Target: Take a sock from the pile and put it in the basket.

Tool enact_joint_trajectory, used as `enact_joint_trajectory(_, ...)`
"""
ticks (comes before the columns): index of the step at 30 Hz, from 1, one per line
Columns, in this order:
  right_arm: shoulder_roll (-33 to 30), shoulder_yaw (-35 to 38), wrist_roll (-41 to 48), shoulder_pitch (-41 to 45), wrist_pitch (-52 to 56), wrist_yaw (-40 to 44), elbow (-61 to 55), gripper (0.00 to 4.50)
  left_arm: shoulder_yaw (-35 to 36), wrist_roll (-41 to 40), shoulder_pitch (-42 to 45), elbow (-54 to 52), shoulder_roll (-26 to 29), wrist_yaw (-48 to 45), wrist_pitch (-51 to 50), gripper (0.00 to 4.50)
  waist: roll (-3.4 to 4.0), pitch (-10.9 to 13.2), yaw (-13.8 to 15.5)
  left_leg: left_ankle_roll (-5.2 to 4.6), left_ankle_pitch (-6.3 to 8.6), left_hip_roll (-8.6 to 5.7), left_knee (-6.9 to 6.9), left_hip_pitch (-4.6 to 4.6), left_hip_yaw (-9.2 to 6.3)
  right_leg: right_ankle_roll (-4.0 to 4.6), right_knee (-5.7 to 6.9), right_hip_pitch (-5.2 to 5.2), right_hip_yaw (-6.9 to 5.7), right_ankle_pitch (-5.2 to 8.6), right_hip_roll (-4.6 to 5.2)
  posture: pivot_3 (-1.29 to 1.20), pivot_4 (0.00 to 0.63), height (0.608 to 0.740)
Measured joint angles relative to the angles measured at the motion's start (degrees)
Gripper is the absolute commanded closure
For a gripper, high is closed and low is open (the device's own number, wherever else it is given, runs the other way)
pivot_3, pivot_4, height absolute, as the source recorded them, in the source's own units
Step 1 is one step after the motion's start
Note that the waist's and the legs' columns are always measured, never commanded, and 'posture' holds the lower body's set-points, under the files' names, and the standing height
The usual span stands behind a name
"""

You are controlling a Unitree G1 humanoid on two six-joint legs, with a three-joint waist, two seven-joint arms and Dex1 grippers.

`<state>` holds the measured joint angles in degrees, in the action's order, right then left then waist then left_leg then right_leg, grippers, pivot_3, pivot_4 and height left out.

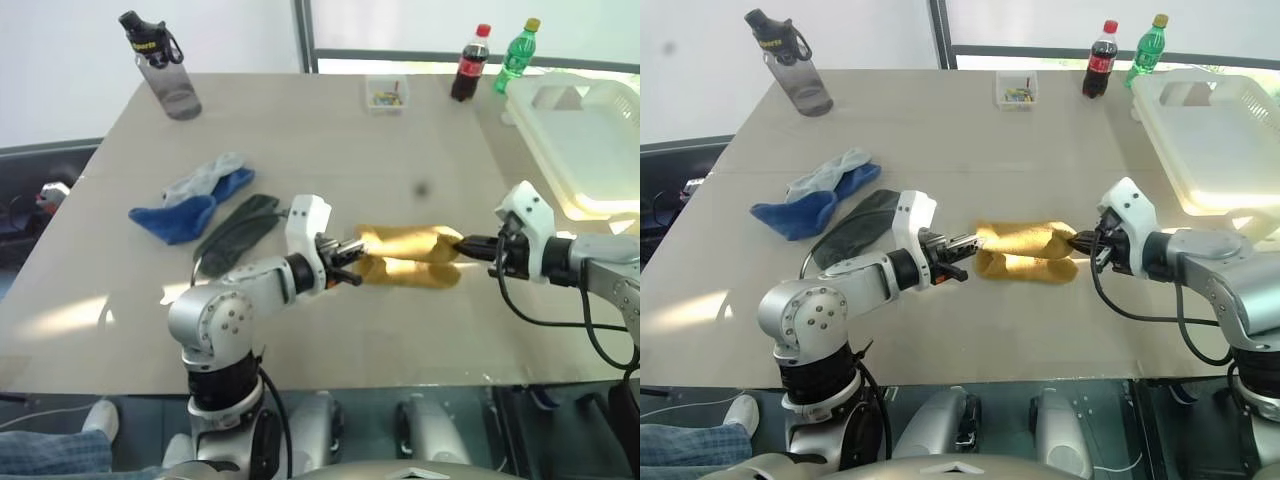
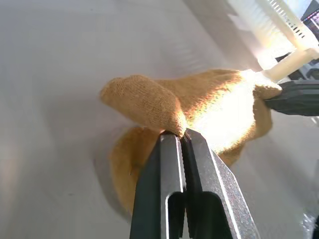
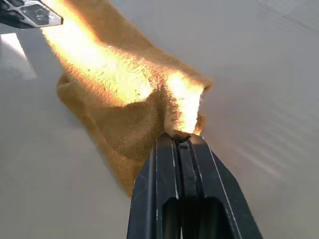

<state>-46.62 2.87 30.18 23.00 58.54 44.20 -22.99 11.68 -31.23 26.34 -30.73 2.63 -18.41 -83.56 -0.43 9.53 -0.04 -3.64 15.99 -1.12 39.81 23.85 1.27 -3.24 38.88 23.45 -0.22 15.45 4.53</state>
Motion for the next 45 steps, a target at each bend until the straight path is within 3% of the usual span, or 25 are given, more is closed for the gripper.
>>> enact_joint_trajectory(7,-0.19,-3.19,-0.84,0.62,-0.09,-0.05,1.68,4.5,-1.37,-0.79,-5.45,-4.76,-4.74,4.0,-1.65,4.43,-0.01,-0.01,0.54,0.0,0.0,0.02,0.01,0.0,0.0,0.01,-0.01,-0.01,0.0,0.0,-0.02,0.0,0.15,0.74)
enact_joint_trajectory(23,-0.12,-5.22,-3.2,0.41,-1.31,-0.42,4.12,4.5,-7.57,-0.46,-11.98,-5.5,-3.98,6.2,4.25,4.43,-0.02,-0.01,0.81,-0.01,0.01,0.0,0.03,0.0,-0.02,0.01,-0.05,-0.05,-0.02,0.01,0.01,0.0,0.15,0.74)
enact_joint_trajectory(33,-2.31,-5.19,-2.13,-1.18,1.56,0.31,3.06,4.5,-10.41,0.32,-13.02,0.43,-1.39,6.11,9.78,4.43,-0.02,-0.01,0.86,-0.02,0.01,0.0,0.03,0.0,-0.06,0.02,-0.07,-0.08,-0.06,0.01,0.02,0.0,0.15,0.74)
enact_joint_trajectory(39,-4.26,-5.21,-1.34,-3.09,2.23,1.48,1.49,1.61,-11.19,0.31,-13.02,1.53,-0.87,6.14,11.43,4.5,-0.02,-0.01,0.82,-0.02,0.01,0.01,0.03,0.0,-0.08,0.02,-0.08,-0.09,-0.08,0.01,0.03,0.0,0.15,0.74)
enact_joint_trajectory(45,-3.94,-2.42,-1.61,-2.57,-3.34,1.62,1.74,1.61,-11.44,0.25,-13.01,2.07,-0.24,6.16,11.5,4.5,-0.03,-0.02,0.8,-0.02,0.01,0.01,0.04,0.0,-0.09,0.02,-0.08,-0.1,-0.09,0.01,0.01,0.0,0.15,0.74)
